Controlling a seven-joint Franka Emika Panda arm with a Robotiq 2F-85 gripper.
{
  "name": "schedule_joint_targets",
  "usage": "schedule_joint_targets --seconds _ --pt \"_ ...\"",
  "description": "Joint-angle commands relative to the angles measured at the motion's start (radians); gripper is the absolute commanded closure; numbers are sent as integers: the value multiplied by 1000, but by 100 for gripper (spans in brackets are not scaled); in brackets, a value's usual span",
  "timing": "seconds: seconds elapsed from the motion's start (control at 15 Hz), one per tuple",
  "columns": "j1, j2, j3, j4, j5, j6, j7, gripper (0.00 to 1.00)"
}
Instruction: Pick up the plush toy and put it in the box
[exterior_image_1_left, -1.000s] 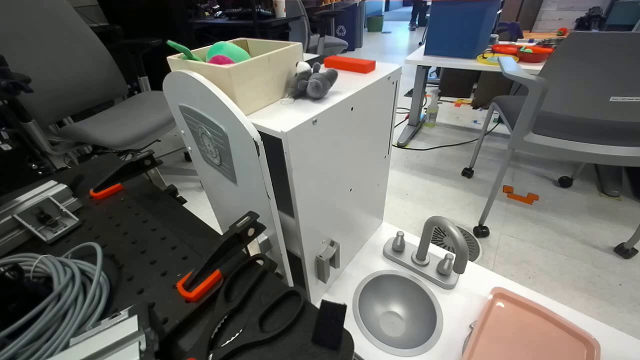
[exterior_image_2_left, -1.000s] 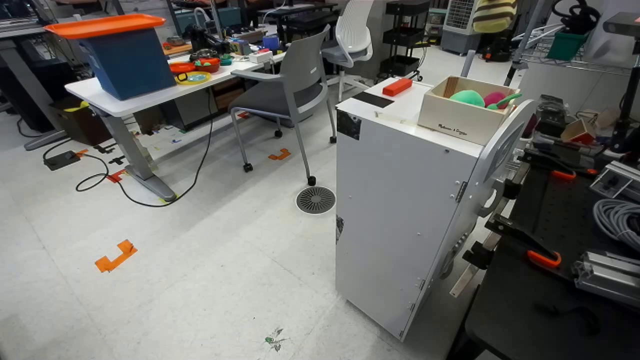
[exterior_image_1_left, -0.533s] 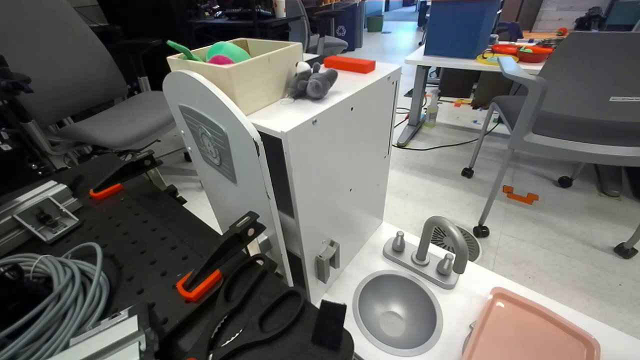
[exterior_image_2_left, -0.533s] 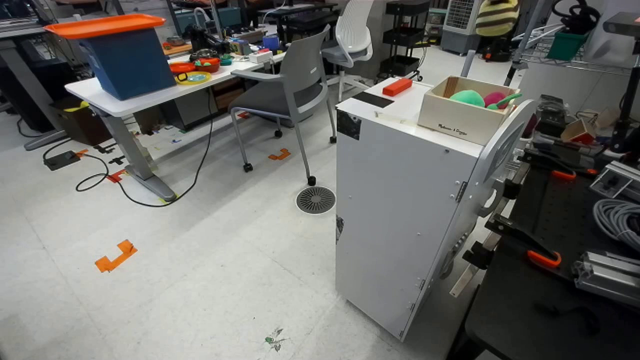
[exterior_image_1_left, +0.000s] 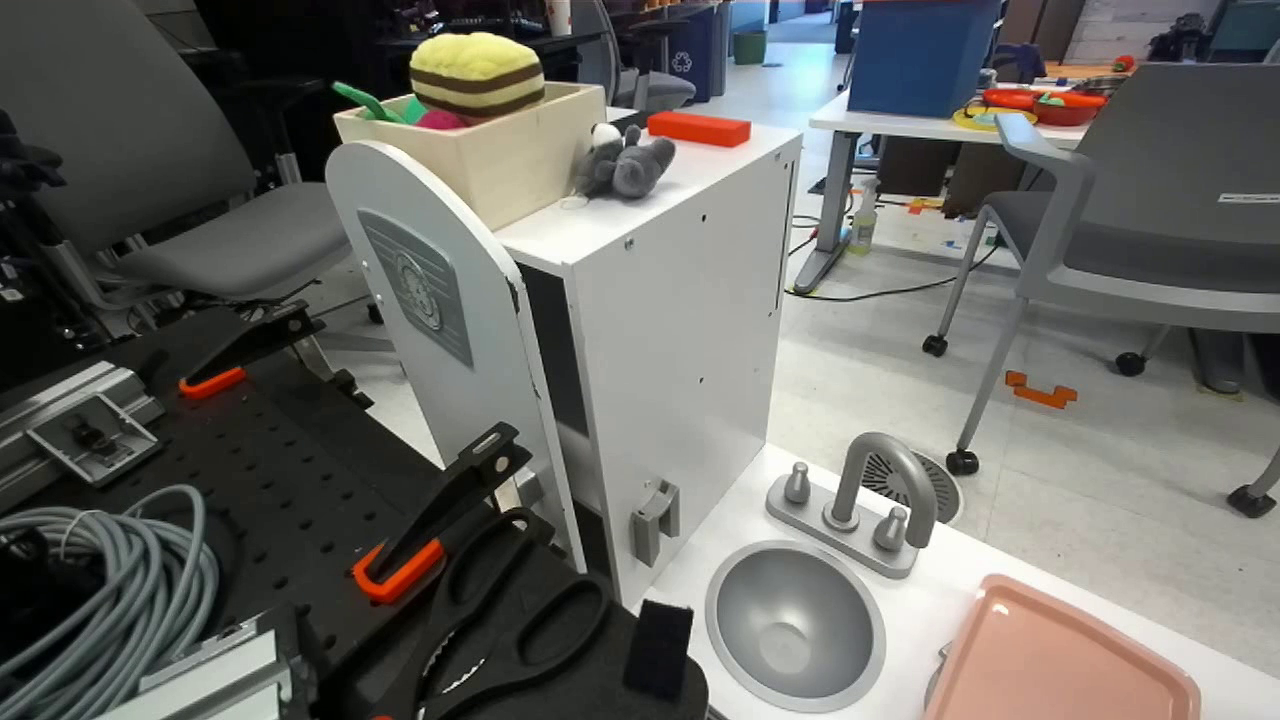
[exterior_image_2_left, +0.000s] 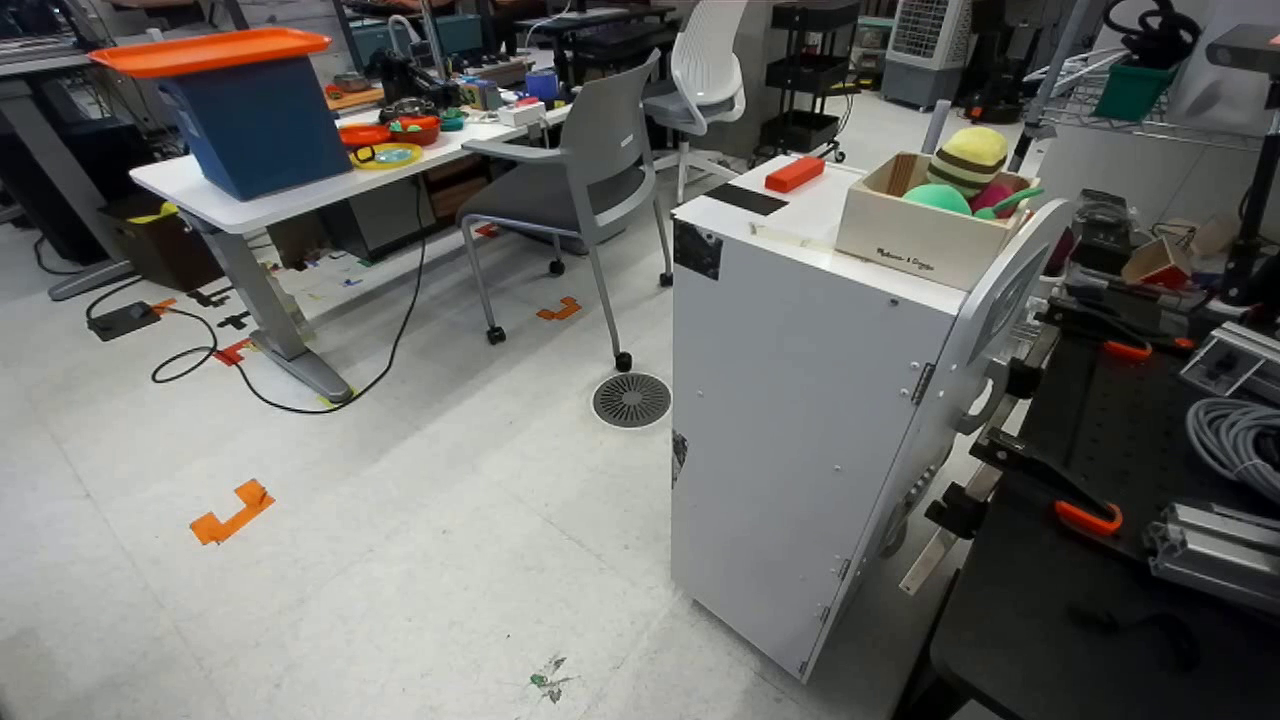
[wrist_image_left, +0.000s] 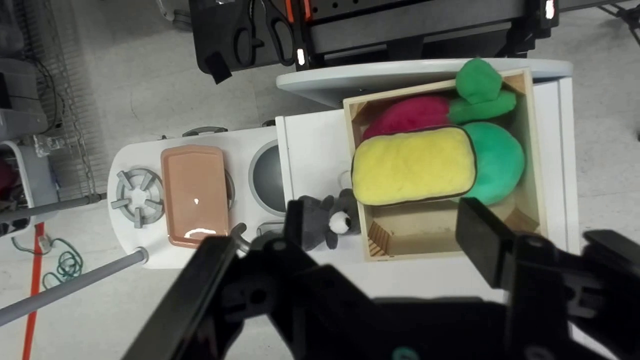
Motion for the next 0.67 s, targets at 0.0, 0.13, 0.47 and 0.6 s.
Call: schedule_joint_targets --seconds 0.0,0.13,0.47,0.6 --pt "-10 -15 -1 1 36 -1 -29 0" --pt "-9 -17 0 1 46 -2 -34 0" --pt "-2 -20 9 -2 69 -2 -60 0" --pt "5 -24 18 -6 81 -10 -78 0"
